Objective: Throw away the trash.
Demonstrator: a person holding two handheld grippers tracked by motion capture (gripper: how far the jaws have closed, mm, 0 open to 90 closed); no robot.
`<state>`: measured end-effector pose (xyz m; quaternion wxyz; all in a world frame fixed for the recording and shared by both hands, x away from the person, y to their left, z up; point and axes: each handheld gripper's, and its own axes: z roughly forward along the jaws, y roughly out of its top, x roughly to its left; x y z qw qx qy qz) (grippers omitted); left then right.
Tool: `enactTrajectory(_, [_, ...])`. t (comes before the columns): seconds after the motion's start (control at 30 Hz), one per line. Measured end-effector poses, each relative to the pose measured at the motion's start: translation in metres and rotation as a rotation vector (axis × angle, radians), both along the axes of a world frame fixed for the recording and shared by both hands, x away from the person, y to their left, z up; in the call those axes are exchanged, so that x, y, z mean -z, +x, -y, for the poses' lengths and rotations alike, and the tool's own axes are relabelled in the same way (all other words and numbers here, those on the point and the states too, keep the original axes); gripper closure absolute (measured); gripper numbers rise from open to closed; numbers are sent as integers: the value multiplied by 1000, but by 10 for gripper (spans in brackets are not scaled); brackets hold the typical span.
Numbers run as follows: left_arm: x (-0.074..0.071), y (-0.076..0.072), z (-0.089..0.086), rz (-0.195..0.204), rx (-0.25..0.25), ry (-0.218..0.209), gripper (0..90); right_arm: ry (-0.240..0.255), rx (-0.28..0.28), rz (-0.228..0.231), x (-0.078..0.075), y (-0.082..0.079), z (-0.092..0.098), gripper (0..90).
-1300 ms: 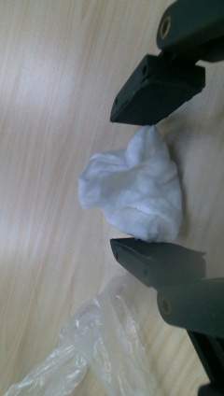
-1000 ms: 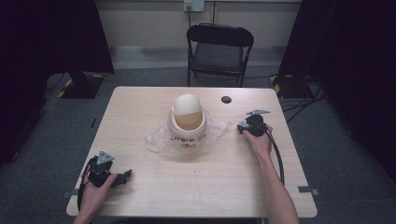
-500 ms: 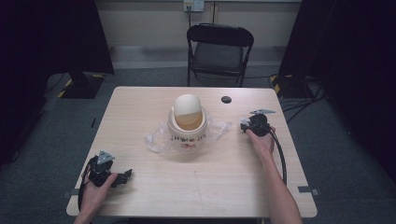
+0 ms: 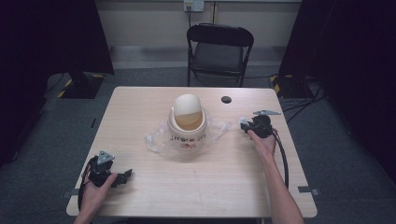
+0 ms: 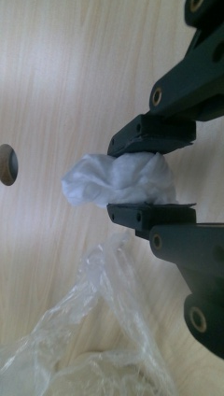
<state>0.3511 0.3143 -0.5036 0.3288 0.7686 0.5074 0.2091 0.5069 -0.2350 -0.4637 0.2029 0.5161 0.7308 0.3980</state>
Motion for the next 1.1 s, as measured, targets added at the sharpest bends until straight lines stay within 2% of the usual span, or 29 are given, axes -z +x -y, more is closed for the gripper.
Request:
enactTrajectory(0.17, [0,0,0,0,0,-1,0,16,-2,17,-8,-6,1,687])
enactTrajectory(0.3, [0,0,0,0,1,1,0,39,-28,37,-20,-15,-5,689])
enactTrajectory(0.43, [0,0,0,0,0,0,0,49,-42,38,-25,-19,-8,691])
enactTrajectory(0.57, [0,0,0,0,0,1,0,91,-59,43,-35,-24,-10,695])
enactTrajectory(0.67, [0,0,0,0,0,1,0,96,-67,46,-39,-27,-12,696])
enactTrajectory(0.9, [0,0,0,0,0,1,0,93,-131,85,-58,-42,-30,701])
enactTrajectory(1.1, [0,0,0,1,0,1,0,109,-168,113,-69,-52,-42,702])
